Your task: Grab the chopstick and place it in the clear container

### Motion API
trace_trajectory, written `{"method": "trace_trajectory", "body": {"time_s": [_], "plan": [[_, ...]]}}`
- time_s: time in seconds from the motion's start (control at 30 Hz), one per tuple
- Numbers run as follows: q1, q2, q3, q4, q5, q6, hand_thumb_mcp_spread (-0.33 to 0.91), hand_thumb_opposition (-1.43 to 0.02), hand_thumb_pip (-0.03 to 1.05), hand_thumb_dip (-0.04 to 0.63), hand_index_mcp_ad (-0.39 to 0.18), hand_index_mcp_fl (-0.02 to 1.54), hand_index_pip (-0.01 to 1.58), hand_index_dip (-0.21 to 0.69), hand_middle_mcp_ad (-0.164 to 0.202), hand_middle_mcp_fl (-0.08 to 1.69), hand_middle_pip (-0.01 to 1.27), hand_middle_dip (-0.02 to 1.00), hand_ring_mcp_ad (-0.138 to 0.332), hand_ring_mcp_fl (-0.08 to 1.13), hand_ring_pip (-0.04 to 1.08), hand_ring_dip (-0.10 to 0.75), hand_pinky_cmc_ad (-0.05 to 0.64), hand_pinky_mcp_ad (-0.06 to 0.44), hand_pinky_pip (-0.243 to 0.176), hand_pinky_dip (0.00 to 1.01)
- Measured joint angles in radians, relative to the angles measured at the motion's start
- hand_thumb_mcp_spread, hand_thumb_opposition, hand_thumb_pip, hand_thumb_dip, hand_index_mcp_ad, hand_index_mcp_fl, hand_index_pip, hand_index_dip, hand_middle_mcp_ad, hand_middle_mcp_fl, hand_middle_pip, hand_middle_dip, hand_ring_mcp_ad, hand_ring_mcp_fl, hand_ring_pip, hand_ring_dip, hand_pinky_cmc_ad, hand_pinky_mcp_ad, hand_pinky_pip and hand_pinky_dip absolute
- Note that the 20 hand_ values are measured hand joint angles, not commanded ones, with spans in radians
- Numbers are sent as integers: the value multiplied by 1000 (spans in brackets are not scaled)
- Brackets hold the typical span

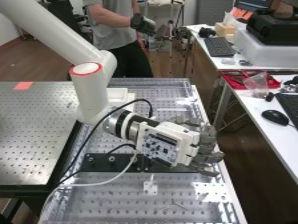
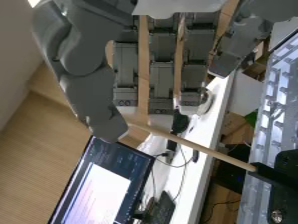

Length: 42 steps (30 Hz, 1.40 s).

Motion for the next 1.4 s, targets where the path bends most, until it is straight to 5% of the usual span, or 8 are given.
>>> {"method": "trace_trajectory", "body": {"time_s": [1.4], "plan": [[-17,-9,34,-32,-26,-20,595,-845,627,262,-75,255,1552,31,77,572,897,721,94,538,166,531,405,197,44,180]]}}
